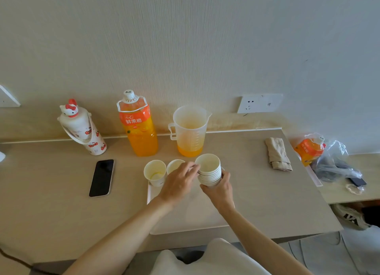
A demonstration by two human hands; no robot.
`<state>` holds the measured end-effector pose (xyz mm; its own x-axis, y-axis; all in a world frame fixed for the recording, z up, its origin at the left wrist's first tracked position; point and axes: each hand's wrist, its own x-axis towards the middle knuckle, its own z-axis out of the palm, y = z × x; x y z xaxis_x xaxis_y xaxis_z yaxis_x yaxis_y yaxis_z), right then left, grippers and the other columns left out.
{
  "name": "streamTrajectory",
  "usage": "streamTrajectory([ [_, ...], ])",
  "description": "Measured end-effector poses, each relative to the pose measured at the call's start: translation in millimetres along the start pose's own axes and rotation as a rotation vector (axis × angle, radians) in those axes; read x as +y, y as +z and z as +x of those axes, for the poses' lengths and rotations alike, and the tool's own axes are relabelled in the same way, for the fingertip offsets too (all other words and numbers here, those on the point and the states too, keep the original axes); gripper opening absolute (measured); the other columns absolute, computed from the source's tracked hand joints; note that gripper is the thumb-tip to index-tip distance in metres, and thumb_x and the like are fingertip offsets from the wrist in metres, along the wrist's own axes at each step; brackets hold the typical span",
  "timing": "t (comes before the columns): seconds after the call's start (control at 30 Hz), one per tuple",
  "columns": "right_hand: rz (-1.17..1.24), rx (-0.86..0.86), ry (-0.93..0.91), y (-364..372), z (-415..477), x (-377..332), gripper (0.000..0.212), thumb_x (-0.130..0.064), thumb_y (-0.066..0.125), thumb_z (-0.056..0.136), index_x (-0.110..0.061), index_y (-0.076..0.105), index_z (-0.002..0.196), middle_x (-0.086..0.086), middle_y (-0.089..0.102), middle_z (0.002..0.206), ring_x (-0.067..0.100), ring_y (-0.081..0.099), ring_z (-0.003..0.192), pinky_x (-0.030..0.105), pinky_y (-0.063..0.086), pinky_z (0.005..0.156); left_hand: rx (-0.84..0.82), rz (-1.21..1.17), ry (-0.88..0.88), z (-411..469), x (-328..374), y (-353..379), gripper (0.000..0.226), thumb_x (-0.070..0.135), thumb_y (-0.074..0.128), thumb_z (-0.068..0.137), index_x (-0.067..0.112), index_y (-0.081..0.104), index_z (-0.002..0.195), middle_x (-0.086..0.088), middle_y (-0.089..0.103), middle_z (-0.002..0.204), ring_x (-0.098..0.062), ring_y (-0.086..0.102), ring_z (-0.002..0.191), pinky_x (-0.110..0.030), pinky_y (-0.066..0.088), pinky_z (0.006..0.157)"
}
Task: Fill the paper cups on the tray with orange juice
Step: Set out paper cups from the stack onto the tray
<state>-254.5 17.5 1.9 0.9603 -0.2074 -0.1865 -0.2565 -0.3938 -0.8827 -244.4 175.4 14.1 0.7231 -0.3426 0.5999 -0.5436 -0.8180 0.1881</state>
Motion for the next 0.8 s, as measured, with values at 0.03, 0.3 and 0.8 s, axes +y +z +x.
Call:
streamTrajectory([
  [0.03,-0.003,-0.002,-0.001,0.2,-0.1,0.2,0.070,-0.025,0.084,0.064,-0.037,0.033,0.111,-0.017,0.054,0.097,0.001,0.057,0.085,0.012,0.041,0.058,0.004,0.005,0.027,2.7,2.8,1.6,0.014,0.012,0.065,0.085,0.008,0.069,0.098,-0.004,0.065,0.092,-0.014,0.061,0.070,-0.021,0.047,0.047],
  [0.3,-0.011,-0.021,0.026,-7.9,-1.0,-0.4,0.066,-0.022,0.082,0.067,-0.029,0.036,0.113,-0.013,0.057,0.096,-0.002,0.058,0.082,0.010,0.043,0.051,-0.061,-0.135,-0.029,14.9,11.8,6.4,0.012,0.002,0.072,0.079,0.010,0.063,0.078,0.000,0.055,0.082,-0.012,0.051,0.070,-0.027,0.046,0.043],
  [0.8,0.021,0.080,0.091,-26.3,5.4,5.4,0.057,-0.016,0.081,0.069,-0.017,0.037,0.105,-0.005,0.055,0.089,0.019,0.055,0.083,0.026,0.040,0.066,0.378,-0.189,-0.216,38.3,6.4,-16.6,0.016,0.015,0.048,0.097,0.004,0.059,0.097,-0.005,0.050,0.098,-0.017,0.052,0.083,-0.023,0.044,0.071],
])
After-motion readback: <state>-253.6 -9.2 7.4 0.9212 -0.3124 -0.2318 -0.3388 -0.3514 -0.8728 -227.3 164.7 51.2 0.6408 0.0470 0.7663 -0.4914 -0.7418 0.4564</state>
